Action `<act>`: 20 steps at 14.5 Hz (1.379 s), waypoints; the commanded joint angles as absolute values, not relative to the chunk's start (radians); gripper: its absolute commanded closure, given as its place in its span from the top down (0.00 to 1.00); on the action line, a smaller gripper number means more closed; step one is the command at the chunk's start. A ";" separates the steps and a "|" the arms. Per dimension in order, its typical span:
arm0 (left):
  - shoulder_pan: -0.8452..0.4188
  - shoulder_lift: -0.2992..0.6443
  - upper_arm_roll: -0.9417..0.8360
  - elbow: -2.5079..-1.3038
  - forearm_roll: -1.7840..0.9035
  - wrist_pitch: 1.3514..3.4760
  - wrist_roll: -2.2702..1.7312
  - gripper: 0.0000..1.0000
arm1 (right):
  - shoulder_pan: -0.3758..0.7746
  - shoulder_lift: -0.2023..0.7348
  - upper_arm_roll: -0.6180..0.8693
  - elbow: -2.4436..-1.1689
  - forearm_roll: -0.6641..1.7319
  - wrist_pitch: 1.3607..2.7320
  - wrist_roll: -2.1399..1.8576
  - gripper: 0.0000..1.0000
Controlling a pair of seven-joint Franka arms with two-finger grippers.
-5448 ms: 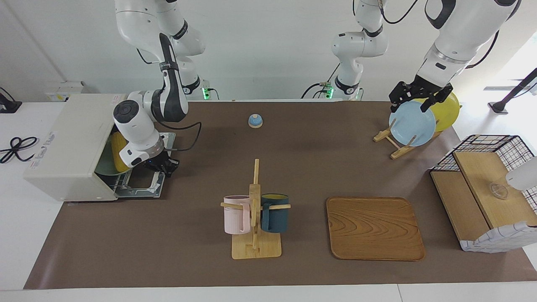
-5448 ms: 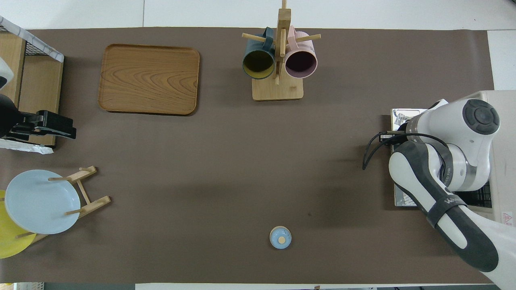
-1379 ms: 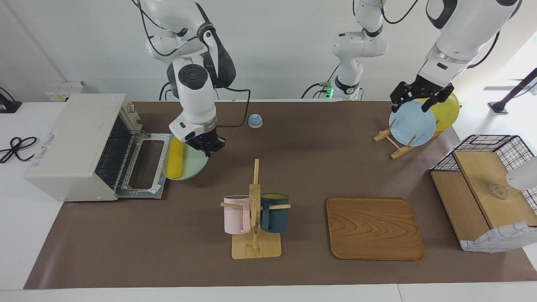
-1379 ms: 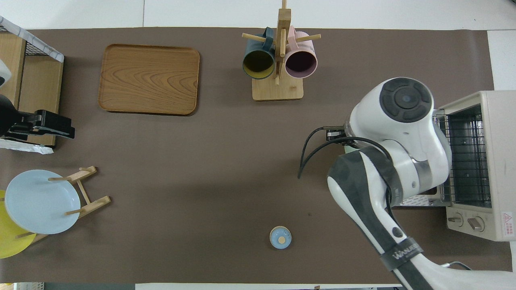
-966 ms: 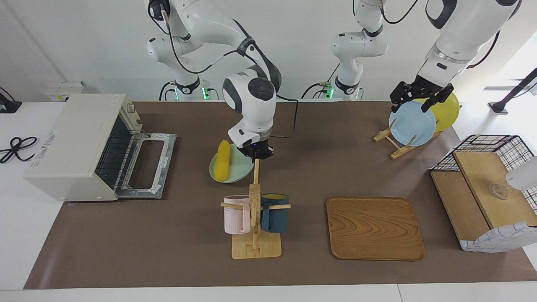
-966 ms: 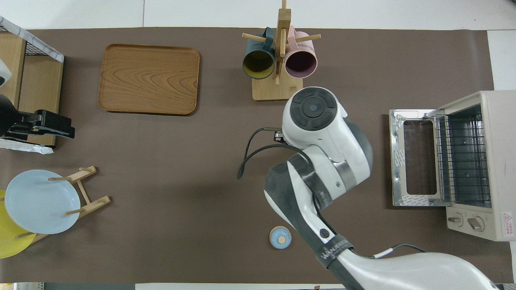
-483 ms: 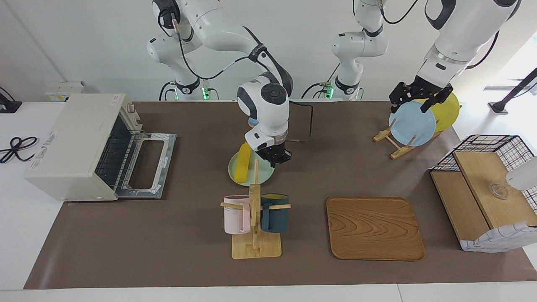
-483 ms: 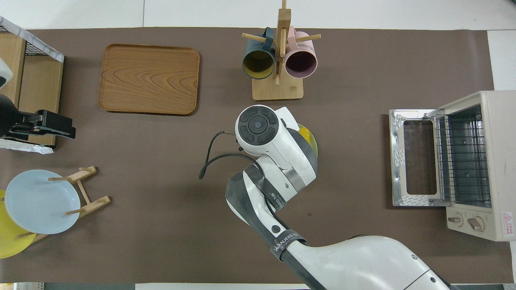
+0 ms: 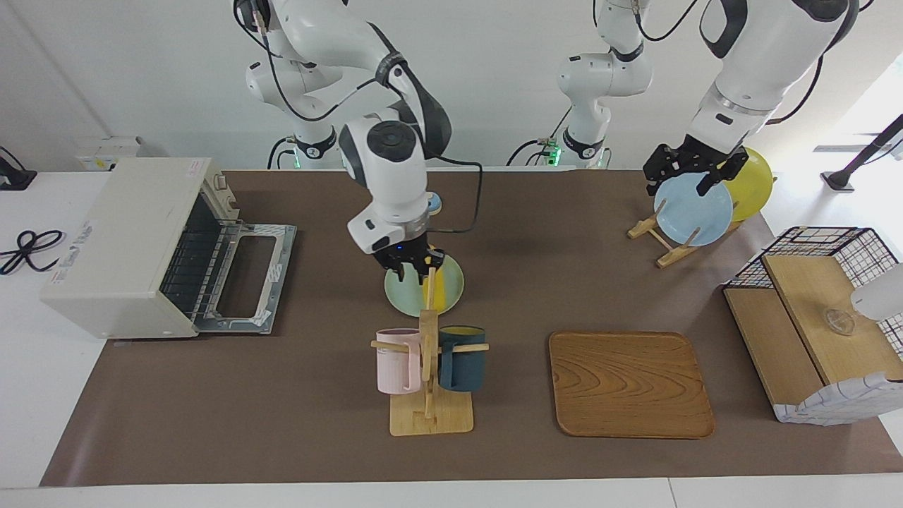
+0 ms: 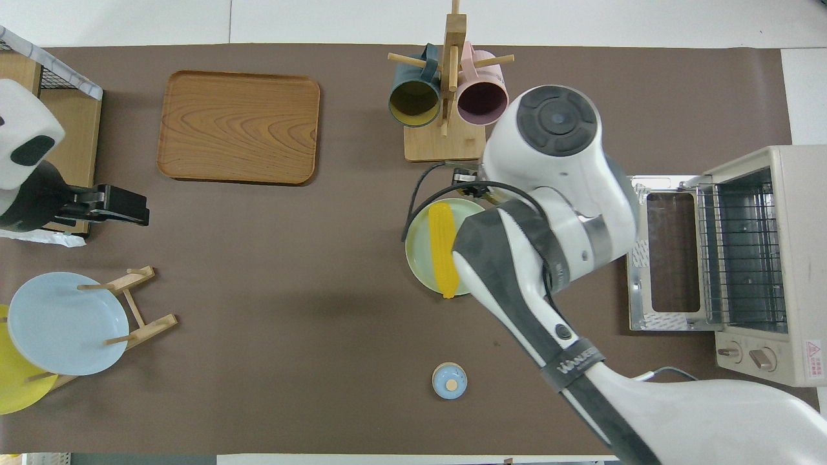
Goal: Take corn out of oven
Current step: 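Set the plate down with the right gripper while the left gripper reaches in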
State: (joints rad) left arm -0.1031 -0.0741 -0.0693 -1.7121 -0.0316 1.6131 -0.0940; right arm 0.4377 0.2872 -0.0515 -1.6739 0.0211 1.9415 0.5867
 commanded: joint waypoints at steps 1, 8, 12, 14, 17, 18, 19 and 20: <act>-0.227 -0.123 -0.064 -1.831 -0.038 1.716 -0.243 1.00 | 0.332 0.164 -0.041 -1.900 0.029 1.946 0.416 0.25; -0.561 -0.025 -0.064 -1.944 -0.089 1.975 -0.569 1.00 | 0.187 0.081 -0.043 -2.209 -0.072 2.223 0.365 0.18; -0.713 0.155 -0.063 -1.928 -0.089 2.224 -0.657 1.00 | 0.098 0.068 -0.041 -2.282 -0.129 2.295 0.302 0.17; -0.739 0.231 -0.063 -1.884 -0.089 2.279 -0.657 1.00 | 0.095 0.072 -0.041 -2.348 -0.129 2.411 0.304 0.16; -0.765 0.383 -0.061 -1.738 -0.084 2.295 -0.657 1.00 | 0.097 0.091 -0.041 -2.349 -0.129 2.439 0.301 0.00; -0.762 0.397 -0.061 -1.720 -0.080 2.296 -0.647 1.00 | 0.100 0.091 -0.041 -2.345 -0.129 2.436 0.299 0.00; -0.759 0.416 -0.061 -1.707 -0.069 2.299 -0.638 1.00 | 0.103 0.092 -0.041 -2.342 -0.129 2.433 0.299 0.00; -0.759 0.452 -0.061 -1.685 -0.061 2.312 -0.609 1.00 | 0.104 0.094 -0.041 -2.339 -0.129 2.433 0.299 0.00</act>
State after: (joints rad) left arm -0.7467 0.3865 -0.0784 -1.7503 -0.0750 2.3011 -0.6450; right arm 0.1088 0.0795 -0.0489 -2.3291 -0.1222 2.4046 0.3071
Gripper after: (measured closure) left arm 0.000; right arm 0.991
